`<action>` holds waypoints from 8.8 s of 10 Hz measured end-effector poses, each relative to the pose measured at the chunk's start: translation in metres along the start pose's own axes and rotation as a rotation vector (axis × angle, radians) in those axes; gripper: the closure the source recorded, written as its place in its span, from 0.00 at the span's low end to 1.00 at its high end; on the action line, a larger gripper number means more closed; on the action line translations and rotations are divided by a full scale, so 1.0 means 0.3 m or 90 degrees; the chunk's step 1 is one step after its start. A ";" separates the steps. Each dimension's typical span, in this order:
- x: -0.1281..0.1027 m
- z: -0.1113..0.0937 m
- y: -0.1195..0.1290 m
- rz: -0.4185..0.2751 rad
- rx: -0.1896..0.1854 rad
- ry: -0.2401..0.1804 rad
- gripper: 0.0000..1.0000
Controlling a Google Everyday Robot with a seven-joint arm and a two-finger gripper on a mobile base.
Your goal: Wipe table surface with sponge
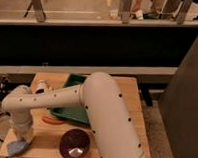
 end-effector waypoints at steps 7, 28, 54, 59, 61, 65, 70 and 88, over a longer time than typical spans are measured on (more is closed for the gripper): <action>0.048 -0.041 0.338 0.104 0.012 0.062 1.00; 0.011 -0.010 0.217 0.056 0.020 0.044 1.00; 0.053 0.019 0.056 0.000 -0.027 0.077 1.00; -0.052 0.047 0.155 0.008 -0.026 0.116 1.00; -0.016 0.035 0.234 0.036 -0.016 0.123 1.00; 0.126 -0.047 0.247 0.067 0.013 0.158 1.00; 0.232 -0.073 0.057 0.025 0.025 0.154 1.00; 0.096 -0.078 0.326 0.054 -0.004 0.133 1.00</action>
